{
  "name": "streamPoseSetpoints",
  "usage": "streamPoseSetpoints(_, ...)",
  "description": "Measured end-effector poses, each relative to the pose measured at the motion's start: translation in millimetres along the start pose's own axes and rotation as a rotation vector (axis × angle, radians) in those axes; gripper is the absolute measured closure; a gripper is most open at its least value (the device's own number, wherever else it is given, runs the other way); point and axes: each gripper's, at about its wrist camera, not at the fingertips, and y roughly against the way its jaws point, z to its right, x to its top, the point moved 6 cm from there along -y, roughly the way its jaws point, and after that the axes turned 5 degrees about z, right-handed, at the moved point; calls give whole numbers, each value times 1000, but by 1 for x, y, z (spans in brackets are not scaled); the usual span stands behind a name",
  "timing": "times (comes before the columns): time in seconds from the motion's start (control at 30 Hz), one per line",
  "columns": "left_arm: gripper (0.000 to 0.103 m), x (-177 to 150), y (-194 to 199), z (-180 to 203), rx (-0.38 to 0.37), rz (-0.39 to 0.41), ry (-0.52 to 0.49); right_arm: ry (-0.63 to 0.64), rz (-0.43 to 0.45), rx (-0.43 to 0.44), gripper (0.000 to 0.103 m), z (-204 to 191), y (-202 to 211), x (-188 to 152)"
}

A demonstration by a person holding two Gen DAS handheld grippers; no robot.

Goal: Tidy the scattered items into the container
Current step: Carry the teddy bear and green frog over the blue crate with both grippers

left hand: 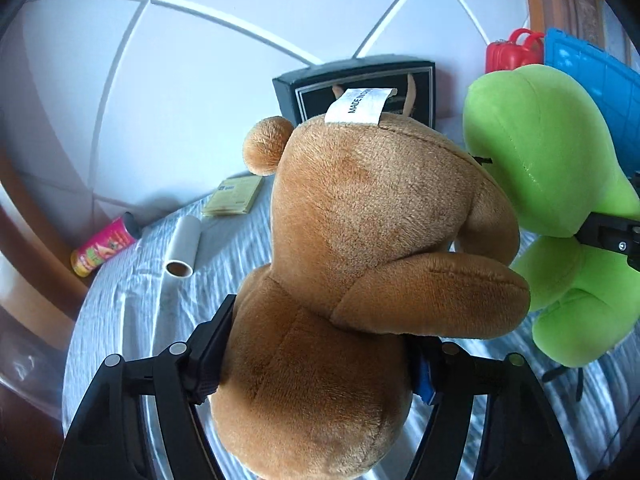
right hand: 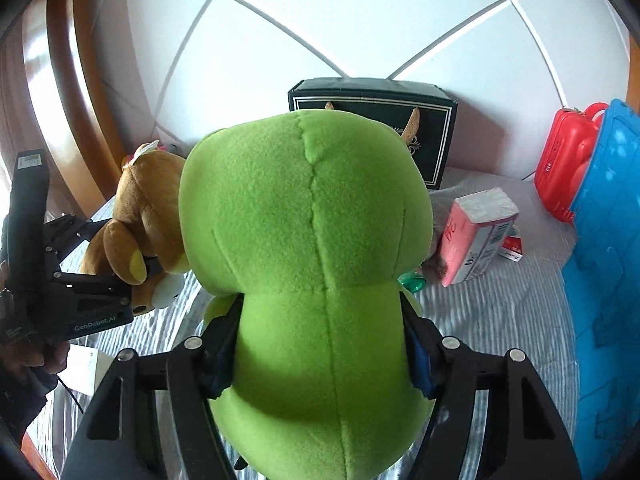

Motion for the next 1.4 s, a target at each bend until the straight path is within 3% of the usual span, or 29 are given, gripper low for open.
streamPoseSetpoints(0.33,31,40,131,31,17,155,8,-54,213,-58,36,22,153,12)
streamPoseSetpoints(0.57,30,66,195,60,-64,254,-7,-95,359,-139,36,32,253,19)
streamPoseSetpoints(1.0,30,113,251,156,-281,355,-70,-164,498,-302,36,63,382,1)
streamPoseSetpoints(1.23,30,147,273,225,-317,410,-74,-214,575,-331,36,127,453,-16)
streamPoseSetpoints(1.4,29,179,289,299,-331,443,-78,-199,615,-354,36,191,512,-22)
